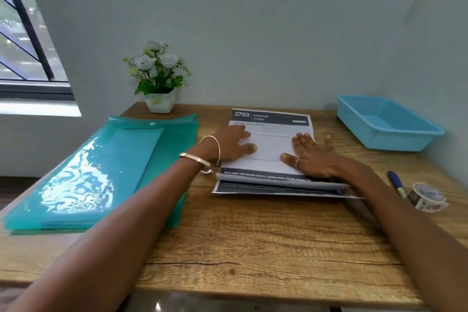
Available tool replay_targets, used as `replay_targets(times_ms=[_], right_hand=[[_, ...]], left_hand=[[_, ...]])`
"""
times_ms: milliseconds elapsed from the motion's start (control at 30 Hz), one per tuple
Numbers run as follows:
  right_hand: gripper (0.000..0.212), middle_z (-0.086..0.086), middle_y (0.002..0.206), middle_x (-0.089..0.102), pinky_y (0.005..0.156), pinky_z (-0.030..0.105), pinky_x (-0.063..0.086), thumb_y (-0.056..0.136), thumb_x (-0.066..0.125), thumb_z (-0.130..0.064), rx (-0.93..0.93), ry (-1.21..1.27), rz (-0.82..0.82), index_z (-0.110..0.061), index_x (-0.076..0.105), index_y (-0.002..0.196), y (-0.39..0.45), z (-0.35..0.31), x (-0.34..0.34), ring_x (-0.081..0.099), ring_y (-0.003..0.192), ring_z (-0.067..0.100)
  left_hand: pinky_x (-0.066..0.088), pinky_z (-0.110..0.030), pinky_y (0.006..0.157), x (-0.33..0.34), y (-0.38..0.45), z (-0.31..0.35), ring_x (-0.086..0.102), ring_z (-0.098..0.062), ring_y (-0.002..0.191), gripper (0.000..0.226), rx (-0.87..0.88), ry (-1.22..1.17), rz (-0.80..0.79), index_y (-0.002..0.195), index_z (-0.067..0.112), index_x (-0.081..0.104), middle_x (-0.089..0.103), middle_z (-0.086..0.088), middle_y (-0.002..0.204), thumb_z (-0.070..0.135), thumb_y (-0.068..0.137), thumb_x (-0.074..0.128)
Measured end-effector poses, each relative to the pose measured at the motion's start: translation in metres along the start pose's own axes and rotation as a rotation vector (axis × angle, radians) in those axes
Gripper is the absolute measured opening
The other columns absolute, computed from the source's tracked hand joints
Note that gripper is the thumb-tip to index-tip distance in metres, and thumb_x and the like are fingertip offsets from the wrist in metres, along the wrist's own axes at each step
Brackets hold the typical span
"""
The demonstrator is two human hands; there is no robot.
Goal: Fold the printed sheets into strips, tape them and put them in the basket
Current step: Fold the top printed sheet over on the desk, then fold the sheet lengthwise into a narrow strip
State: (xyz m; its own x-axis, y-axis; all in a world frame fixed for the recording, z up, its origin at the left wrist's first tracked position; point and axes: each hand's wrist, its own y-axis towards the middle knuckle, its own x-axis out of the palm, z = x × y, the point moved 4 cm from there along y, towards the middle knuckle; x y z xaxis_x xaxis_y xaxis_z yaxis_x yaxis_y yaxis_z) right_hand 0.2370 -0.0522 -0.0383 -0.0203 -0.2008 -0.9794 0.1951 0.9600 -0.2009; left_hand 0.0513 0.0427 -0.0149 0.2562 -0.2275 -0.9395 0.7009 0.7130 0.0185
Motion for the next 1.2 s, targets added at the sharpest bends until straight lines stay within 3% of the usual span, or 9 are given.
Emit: replay_targets(times_ms=[100, 200, 267, 400, 533, 700, 867, 1100, 1200], right_hand=[[0.087, 0.004, 0.161, -0.008, 0.116, 0.058, -0.007, 0.088, 0.015, -0.07, -0.011, 0.012, -0.052, -0.014, 0.002, 0.153, -0.009, -0.016, -0.021, -0.01, 0.148, 0.02], [0.067, 0.007, 0.156, 0.028, 0.112, 0.038, 0.021, 0.094, 0.031, -0.057, -0.179, -0.01, 0.037, -0.015, 0.033, 0.146, -0.017, -0.054, -0.071, 0.03, 0.14, 0.023], [0.051, 0.008, 0.135, 0.054, 0.091, 0.028, 0.037, 0.093, 0.043, -0.051, -0.381, -0.014, 0.167, -0.017, 0.054, 0.13, -0.014, -0.089, -0.107, 0.052, 0.108, 0.019], [0.037, 0.004, 0.115, 0.065, 0.079, 0.02, 0.037, 0.092, 0.059, -0.035, -0.645, 0.098, 0.336, -0.012, 0.063, 0.121, 0.027, -0.177, -0.135, 0.055, 0.095, 0.009], [0.034, 0.01, 0.116, 0.066, 0.077, 0.021, 0.039, 0.09, 0.063, -0.028, -0.672, 0.104, 0.347, -0.009, 0.062, 0.119, 0.092, -0.247, -0.117, 0.06, 0.1, 0.019], [0.053, 0.01, 0.133, 0.054, 0.088, 0.03, 0.04, 0.087, 0.064, -0.04, -0.607, 0.11, 0.251, -0.013, 0.05, 0.132, 0.145, -0.272, -0.079, 0.051, 0.115, 0.025], [0.046, 0.006, 0.109, 0.067, 0.08, 0.037, 0.051, 0.085, 0.061, -0.051, -0.649, 0.112, 0.317, -0.015, 0.066, 0.112, 0.157, -0.264, -0.072, 0.06, 0.091, 0.019], [0.033, 0.013, 0.084, 0.067, 0.064, 0.032, 0.041, 0.096, 0.048, -0.031, -0.743, -0.017, 0.555, -0.005, 0.068, 0.089, 0.143, -0.273, -0.07, 0.056, 0.073, 0.023], [0.028, 0.017, 0.078, 0.067, 0.06, 0.029, 0.036, 0.094, 0.052, -0.022, -0.624, 0.252, 0.644, -0.002, 0.066, 0.081, 0.148, -0.267, -0.078, 0.056, 0.067, 0.026]], left_hand=[[0.049, -0.034, 0.093, -0.05, -0.012, -0.023, 0.065, -0.025, 0.1, 0.03, -0.015, -0.172, 0.303, 0.11, 0.01, 0.069, 0.07, -0.012, 0.108, 0.031, 0.089, 0.062], [0.054, -0.034, 0.082, -0.089, -0.028, -0.071, 0.068, -0.024, 0.083, 0.017, -0.173, -0.18, 0.474, 0.092, 0.007, 0.074, 0.073, -0.011, 0.086, 0.021, 0.085, 0.067], [0.053, -0.033, 0.076, -0.099, -0.038, -0.108, 0.066, -0.026, 0.08, 0.013, -0.323, -0.095, 0.528, 0.088, 0.006, 0.074, 0.071, -0.012, 0.083, 0.016, 0.082, 0.068], [0.052, -0.039, 0.081, -0.102, -0.06, -0.17, 0.064, -0.037, 0.091, 0.017, -0.602, -0.015, 0.567, 0.092, 0.006, 0.07, 0.068, -0.019, 0.096, 0.017, 0.079, 0.066], [0.047, -0.041, 0.096, -0.09, -0.069, -0.201, 0.056, -0.035, 0.111, 0.057, -0.729, 0.013, 0.412, 0.115, 0.014, 0.062, 0.061, -0.015, 0.118, 0.043, 0.069, 0.08], [0.033, -0.047, 0.105, -0.075, -0.07, -0.214, 0.035, -0.039, 0.126, 0.095, -0.758, -0.074, 0.403, 0.135, 0.012, 0.037, 0.04, -0.022, 0.133, 0.054, 0.062, 0.08], [0.032, -0.045, 0.105, -0.071, -0.073, -0.22, 0.032, -0.035, 0.127, 0.101, -0.75, -0.253, 0.507, 0.136, 0.015, 0.031, 0.037, -0.018, 0.134, 0.05, 0.058, 0.084], [0.026, -0.046, 0.11, -0.069, -0.075, -0.216, 0.027, -0.036, 0.133, 0.117, -0.713, -0.279, 0.566, 0.147, 0.017, 0.014, 0.031, -0.019, 0.141, 0.048, 0.059, 0.084], [0.023, -0.048, 0.112, -0.069, -0.076, -0.216, 0.025, -0.038, 0.136, 0.125, -0.707, -0.276, 0.566, 0.15, 0.016, 0.005, 0.028, -0.021, 0.144, 0.049, 0.059, 0.084]])
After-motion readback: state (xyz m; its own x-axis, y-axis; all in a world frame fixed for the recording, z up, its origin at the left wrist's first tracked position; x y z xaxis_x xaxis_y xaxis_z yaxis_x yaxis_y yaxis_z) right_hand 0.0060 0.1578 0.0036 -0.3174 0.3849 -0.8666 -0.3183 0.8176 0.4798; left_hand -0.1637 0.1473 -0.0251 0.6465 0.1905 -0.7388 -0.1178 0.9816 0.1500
